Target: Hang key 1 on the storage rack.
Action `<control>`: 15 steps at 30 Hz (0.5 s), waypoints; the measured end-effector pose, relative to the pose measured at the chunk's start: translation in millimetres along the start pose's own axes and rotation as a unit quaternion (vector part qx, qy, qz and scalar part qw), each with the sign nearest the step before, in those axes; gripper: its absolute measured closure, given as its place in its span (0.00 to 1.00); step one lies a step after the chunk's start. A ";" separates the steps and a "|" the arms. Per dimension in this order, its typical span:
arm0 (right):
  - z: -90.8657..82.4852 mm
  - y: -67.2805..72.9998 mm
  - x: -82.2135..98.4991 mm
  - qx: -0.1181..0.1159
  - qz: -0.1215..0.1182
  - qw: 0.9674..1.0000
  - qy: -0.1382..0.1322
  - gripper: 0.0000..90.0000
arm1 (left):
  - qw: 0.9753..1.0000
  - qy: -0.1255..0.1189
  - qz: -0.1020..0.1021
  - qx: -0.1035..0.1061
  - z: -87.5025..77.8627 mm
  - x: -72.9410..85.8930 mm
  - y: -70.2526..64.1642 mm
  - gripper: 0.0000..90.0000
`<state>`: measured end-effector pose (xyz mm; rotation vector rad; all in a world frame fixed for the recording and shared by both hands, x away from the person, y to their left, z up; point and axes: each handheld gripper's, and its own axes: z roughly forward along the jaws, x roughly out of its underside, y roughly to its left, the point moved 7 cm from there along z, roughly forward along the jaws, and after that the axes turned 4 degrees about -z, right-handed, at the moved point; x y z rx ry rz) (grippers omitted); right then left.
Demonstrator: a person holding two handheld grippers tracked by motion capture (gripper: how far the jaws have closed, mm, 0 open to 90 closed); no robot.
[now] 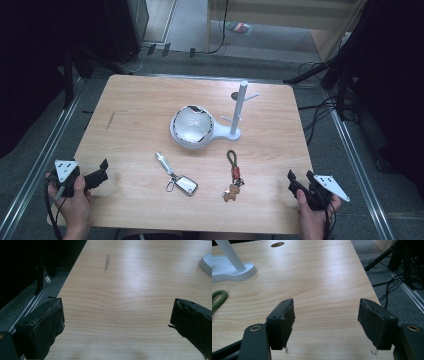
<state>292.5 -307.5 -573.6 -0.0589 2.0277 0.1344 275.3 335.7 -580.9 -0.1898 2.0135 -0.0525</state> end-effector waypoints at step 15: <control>-6.7 26.2 -9.1 -0.022 -0.054 0.998 0.017 0.35 | 0.999 -0.006 0.017 -0.033 0.9 -0.5 -1.6 0.00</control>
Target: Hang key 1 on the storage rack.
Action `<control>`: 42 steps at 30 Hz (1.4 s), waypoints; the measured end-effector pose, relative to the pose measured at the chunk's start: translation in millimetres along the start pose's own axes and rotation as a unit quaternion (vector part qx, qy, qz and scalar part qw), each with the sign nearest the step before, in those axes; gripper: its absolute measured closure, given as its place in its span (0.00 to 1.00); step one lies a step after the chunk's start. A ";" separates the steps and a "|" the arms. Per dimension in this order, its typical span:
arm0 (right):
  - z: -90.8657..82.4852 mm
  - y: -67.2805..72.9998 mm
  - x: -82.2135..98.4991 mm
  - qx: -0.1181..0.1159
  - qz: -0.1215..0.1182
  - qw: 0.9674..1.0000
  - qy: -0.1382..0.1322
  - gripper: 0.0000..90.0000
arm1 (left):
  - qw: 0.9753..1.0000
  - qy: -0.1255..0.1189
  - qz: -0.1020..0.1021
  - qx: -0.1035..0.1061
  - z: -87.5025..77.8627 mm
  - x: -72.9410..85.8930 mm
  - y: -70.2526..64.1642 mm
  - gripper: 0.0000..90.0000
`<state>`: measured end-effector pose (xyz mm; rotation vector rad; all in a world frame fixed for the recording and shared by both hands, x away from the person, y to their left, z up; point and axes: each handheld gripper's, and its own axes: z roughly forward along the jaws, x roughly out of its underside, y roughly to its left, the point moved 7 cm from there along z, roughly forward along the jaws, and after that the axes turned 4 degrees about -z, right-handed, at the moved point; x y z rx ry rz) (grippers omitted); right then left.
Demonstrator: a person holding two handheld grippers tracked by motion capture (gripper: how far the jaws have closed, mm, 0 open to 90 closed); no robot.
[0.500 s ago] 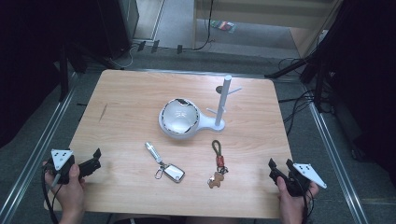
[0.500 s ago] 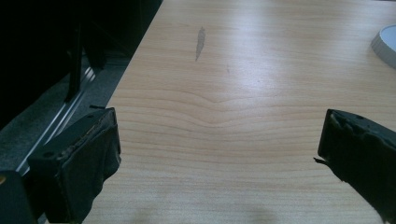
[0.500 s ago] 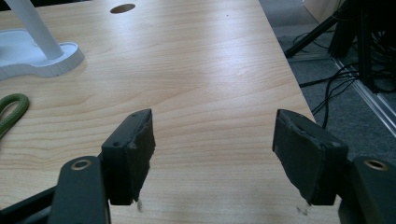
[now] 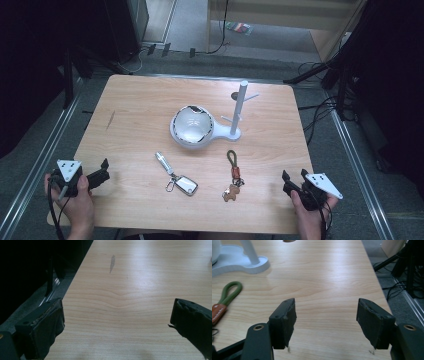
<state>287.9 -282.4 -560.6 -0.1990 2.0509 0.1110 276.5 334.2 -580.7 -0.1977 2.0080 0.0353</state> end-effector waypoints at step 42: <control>33.2 110.0 -34.3 -0.109 -0.105 0.967 0.204 0.53 | 0.999 0.027 0.024 0.006 5.3 1.5 -5.6 0.00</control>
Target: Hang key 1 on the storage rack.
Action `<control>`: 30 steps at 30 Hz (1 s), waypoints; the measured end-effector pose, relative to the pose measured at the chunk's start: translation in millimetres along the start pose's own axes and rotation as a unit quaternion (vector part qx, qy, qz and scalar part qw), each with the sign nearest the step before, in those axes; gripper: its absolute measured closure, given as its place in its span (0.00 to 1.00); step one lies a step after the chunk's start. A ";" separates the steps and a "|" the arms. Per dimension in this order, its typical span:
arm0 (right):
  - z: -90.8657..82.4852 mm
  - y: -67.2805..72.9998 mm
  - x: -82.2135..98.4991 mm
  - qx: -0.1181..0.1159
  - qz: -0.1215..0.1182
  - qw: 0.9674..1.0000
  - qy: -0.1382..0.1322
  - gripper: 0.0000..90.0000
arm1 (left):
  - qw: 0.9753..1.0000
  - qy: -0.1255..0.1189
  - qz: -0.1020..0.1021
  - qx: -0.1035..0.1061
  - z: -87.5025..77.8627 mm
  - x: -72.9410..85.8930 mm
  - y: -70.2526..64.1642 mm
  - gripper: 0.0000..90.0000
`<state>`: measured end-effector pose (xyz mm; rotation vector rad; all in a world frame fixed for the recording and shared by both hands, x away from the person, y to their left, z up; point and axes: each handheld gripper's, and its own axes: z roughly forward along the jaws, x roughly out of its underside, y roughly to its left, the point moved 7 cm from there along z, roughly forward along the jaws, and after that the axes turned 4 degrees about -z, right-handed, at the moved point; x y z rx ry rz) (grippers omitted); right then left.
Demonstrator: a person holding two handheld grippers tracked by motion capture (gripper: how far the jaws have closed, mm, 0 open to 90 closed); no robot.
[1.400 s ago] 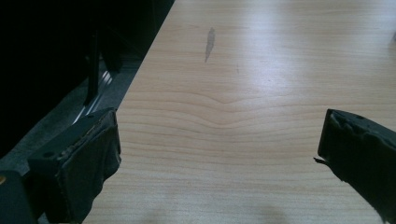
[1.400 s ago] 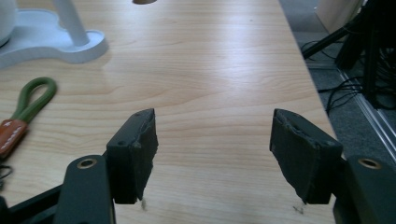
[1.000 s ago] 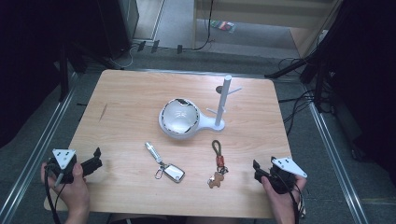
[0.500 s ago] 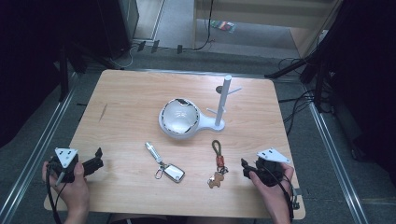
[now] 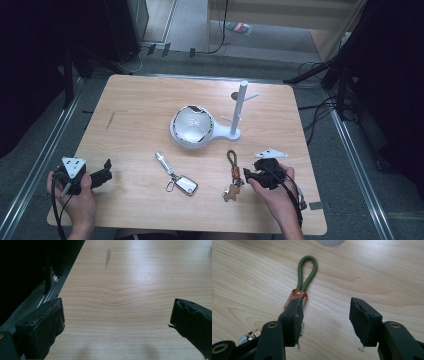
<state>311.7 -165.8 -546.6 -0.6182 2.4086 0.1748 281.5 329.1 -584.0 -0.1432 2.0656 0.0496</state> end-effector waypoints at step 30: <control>31.9 35.2 -14.0 -0.033 0.014 0.985 0.168 0.59 | 1.000 0.000 0.006 0.001 0.0 0.1 -1.0 0.00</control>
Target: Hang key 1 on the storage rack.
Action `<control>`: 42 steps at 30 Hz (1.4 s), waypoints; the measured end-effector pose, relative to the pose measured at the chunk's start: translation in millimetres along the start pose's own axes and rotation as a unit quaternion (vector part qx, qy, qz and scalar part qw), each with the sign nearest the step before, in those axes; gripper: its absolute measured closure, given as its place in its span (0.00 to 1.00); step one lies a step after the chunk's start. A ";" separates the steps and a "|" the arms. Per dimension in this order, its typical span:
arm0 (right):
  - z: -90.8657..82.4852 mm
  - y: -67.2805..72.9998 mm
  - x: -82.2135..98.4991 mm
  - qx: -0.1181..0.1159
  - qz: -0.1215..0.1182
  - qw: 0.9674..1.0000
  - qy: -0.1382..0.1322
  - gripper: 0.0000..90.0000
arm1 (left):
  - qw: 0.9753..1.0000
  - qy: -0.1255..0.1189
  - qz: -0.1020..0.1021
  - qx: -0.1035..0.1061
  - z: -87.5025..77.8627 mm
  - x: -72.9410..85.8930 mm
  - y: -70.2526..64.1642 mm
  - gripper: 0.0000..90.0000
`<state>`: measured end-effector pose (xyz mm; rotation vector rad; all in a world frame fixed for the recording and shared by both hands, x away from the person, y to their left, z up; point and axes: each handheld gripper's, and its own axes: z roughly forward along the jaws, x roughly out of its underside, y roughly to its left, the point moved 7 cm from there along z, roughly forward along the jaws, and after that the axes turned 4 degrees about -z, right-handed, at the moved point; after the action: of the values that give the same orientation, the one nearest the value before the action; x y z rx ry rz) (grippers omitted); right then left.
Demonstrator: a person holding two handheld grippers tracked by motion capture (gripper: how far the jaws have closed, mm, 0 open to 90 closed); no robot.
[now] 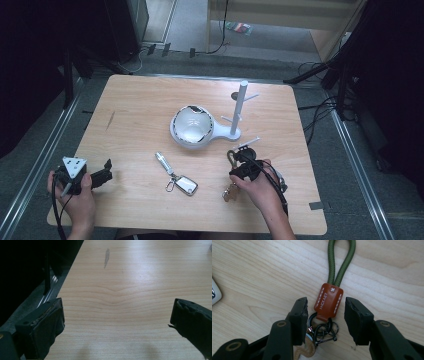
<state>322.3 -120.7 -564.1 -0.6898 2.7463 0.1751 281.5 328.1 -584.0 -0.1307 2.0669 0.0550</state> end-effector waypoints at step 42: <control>-5.8 -13.2 5.9 0.048 0.034 0.990 -0.129 0.77 | 1.000 0.003 0.007 0.000 0.9 0.3 -1.6 0.00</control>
<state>322.2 -136.0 -561.1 -0.5095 2.5132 0.1364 282.4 326.6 -584.7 -0.1174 2.0748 0.0632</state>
